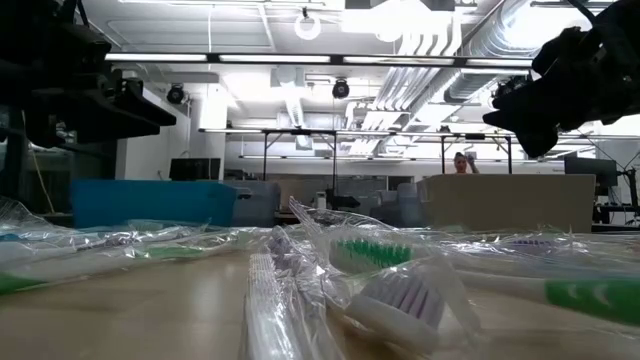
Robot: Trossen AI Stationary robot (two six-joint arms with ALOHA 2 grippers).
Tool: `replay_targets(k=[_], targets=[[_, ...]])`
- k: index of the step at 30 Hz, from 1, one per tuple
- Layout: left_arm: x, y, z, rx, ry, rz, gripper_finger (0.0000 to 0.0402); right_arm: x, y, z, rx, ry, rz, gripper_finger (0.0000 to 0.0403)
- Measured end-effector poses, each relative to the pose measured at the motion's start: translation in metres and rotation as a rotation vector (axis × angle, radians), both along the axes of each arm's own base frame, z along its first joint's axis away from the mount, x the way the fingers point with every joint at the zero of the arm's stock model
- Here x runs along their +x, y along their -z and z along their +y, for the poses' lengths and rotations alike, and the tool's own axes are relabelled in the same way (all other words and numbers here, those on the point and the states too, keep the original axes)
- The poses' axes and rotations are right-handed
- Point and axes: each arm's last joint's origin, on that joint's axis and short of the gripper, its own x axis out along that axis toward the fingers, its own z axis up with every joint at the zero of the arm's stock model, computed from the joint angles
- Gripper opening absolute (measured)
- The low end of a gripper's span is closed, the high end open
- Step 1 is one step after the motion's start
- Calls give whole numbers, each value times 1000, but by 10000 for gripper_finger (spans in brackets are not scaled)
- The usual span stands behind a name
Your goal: Pick & Place Toothbrushes
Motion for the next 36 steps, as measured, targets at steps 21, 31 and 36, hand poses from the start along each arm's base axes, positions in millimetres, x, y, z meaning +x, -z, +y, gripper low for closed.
replay_targets(k=[21, 31, 36], targets=[[0, 0, 0, 0, 0, 0, 219, 0, -4, -3, 323, 129, -85, 139], [0, 0, 0, 0, 0, 0, 219, 2, -26, 0, 579, 90, -53, 139], [0, 0, 0, 0, -1, 1, 219, 8, -42, 7, 674, 99, 147, 139]])
